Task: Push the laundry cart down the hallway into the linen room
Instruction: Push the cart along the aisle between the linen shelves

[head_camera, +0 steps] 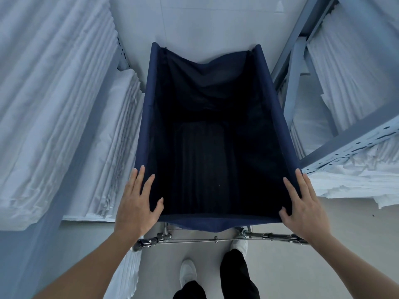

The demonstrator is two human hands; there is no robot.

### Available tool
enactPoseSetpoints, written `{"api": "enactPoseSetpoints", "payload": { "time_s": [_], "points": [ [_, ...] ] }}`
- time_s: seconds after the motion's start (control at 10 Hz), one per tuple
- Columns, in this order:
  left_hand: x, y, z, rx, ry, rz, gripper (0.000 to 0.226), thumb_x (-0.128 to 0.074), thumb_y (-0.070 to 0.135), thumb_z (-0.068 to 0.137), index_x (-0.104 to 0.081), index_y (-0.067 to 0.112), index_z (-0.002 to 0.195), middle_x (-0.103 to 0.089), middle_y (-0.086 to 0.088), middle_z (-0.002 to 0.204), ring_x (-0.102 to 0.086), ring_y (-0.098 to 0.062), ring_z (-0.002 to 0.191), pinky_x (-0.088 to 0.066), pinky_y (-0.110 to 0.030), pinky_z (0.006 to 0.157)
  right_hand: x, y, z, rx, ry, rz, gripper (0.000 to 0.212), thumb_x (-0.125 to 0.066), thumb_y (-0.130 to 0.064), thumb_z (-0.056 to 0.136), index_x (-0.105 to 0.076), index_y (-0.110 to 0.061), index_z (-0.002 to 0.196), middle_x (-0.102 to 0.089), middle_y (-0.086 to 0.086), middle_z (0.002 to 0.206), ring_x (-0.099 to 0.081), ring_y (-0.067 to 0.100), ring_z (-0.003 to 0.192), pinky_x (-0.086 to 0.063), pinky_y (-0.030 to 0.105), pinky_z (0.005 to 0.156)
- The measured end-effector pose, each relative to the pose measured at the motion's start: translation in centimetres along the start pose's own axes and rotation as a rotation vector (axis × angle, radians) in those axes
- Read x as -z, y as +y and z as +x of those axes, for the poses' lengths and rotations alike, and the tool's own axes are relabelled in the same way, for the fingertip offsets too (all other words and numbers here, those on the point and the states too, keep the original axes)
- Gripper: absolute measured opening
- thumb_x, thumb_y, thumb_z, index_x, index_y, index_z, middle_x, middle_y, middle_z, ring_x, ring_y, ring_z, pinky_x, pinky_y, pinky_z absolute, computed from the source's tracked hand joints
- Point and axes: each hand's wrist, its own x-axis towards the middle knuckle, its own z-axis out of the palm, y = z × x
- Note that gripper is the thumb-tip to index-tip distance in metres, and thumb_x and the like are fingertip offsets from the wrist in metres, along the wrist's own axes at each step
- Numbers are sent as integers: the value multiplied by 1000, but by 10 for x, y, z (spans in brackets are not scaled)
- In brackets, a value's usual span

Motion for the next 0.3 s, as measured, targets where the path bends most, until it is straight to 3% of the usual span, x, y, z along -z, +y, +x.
{"api": "enactPoseSetpoints", "payload": {
  "time_s": [0.3],
  "points": [
    [8, 2, -6, 23, -40, -54, 79, -25, 58, 91, -33, 16, 157, -8, -6, 171, 2, -22, 158, -1, -34, 125, 14, -9, 3, -28, -75, 47, 102, -85, -22, 74, -35, -12, 162, -19, 18, 174, -24, 44, 159, -37, 61, 121]
  ]
}}
